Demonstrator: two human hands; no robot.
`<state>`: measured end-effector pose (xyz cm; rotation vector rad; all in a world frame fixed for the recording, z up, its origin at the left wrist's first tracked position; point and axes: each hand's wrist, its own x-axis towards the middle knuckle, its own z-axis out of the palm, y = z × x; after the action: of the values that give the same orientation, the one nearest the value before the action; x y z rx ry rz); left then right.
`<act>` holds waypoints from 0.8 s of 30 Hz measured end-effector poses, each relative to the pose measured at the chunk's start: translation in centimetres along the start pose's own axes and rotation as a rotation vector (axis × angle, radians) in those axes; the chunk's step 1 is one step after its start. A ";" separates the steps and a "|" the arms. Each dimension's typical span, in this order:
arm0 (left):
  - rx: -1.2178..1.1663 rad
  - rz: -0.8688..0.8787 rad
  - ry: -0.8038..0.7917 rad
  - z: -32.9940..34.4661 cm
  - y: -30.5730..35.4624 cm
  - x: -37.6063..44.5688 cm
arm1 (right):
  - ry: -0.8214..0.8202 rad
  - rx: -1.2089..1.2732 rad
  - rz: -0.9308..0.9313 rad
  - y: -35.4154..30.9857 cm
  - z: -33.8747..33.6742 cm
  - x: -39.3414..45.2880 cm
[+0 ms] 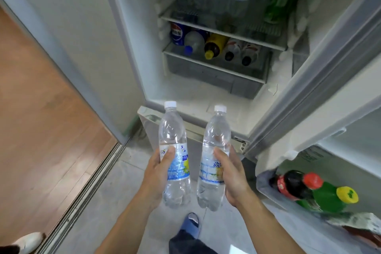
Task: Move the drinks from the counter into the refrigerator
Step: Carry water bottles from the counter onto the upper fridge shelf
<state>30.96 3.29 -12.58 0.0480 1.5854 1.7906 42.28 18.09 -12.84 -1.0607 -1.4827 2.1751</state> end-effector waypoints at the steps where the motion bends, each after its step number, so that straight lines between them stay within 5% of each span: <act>1: 0.005 -0.002 -0.007 -0.1 0.6 1.0 | 0.012 0.005 -0.011 -0.5 0.5 0.9; 14: 0.064 0.164 -0.154 1.1 14.0 13.4 | 0.175 0.027 -0.308 -11.5 6.7 11.3; 24: 0.243 0.587 -0.153 7.2 27.2 23.4 | 0.409 0.013 -0.744 -25.8 11.1 19.0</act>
<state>4.01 22.67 2.91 0.8197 1.7833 1.9402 17.49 33.11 4.76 -0.7200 -1.3667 1.3588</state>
